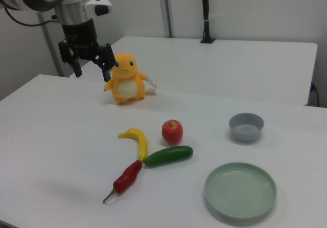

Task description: Put the red apple in the bowl

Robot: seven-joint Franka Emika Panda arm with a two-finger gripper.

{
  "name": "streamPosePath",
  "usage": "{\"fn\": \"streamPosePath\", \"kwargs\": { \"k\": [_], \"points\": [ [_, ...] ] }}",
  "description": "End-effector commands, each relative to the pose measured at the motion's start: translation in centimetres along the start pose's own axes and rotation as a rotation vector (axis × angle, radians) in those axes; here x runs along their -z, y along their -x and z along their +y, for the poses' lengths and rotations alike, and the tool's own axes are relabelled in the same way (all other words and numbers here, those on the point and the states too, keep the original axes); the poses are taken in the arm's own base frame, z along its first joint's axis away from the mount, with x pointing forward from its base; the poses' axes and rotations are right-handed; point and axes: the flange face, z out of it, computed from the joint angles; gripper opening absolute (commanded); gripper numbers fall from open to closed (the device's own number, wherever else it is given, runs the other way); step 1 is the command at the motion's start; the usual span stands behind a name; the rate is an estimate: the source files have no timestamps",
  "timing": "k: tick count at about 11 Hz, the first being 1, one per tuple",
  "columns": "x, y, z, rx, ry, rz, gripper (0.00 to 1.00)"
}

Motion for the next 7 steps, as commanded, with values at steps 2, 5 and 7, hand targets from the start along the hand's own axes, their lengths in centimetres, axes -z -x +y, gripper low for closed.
{"fn": "streamPosePath", "kwargs": {
  "k": [2,5,7],
  "points": [
    [-0.50,-0.17,0.13,0.014,-0.002,0.006,1.00],
    [-0.43,-0.17,0.13,0.015,-0.002,0.008,1.00],
    [-0.40,-0.08,0.39,0.014,-0.008,0.009,1.00]
  ]
}}
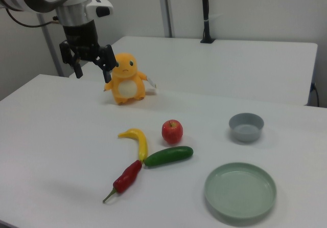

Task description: Put the red apple in the bowl

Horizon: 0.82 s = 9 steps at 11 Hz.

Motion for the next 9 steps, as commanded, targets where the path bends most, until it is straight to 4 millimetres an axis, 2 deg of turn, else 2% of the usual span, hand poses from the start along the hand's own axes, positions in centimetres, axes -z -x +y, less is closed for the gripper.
{"fn": "streamPosePath", "kwargs": {
  "k": [1,5,7,9],
  "points": [
    [-0.1,0.2,0.4,0.008,-0.009,0.008,1.00],
    [-0.8,-0.5,0.5,0.014,0.008,0.001,1.00],
    [-1.1,-2.1,0.8,0.031,0.017,0.005,1.00],
    [-1.2,-4.3,1.9,0.029,0.037,0.080,1.00]
  ]
}}
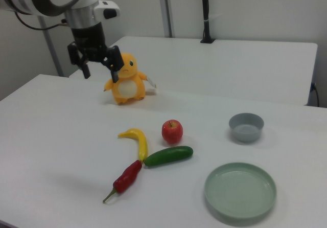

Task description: Put the red apple in the bowl

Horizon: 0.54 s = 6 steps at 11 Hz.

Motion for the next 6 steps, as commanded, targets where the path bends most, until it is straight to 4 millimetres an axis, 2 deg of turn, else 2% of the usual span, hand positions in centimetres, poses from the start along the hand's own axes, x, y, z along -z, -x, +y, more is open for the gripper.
{"fn": "streamPosePath", "kwargs": {
  "k": [1,3,6],
  "points": [
    [-0.7,-3.4,2.2,0.008,0.039,0.089,1.00],
    [-2.2,-5.8,4.2,-0.018,0.069,0.184,1.00],
    [-6.7,-8.5,7.3,-0.055,0.092,0.232,1.00]
  ]
}}
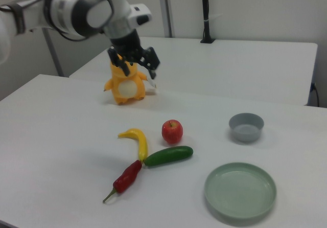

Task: Put the red apple in the bowl
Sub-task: 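Move the open gripper down over the red apple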

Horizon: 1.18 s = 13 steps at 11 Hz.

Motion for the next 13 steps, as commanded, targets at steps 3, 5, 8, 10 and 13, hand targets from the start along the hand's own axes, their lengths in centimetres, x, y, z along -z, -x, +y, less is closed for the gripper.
{"fn": "streamPosePath", "kwargs": {
  "k": [3,5,8,10,13],
  "points": [
    [-8.9,-2.8,3.2,-0.017,0.039,0.047,1.00],
    [-12.6,-3.0,3.8,-0.025,0.046,0.043,1.00],
    [-16.1,-3.3,3.7,-0.013,0.054,0.043,1.00],
    [-18.4,-3.3,3.3,-0.016,0.054,0.038,1.00],
    [-21.1,-2.8,2.7,-0.004,0.052,-0.001,1.00]
  ]
}}
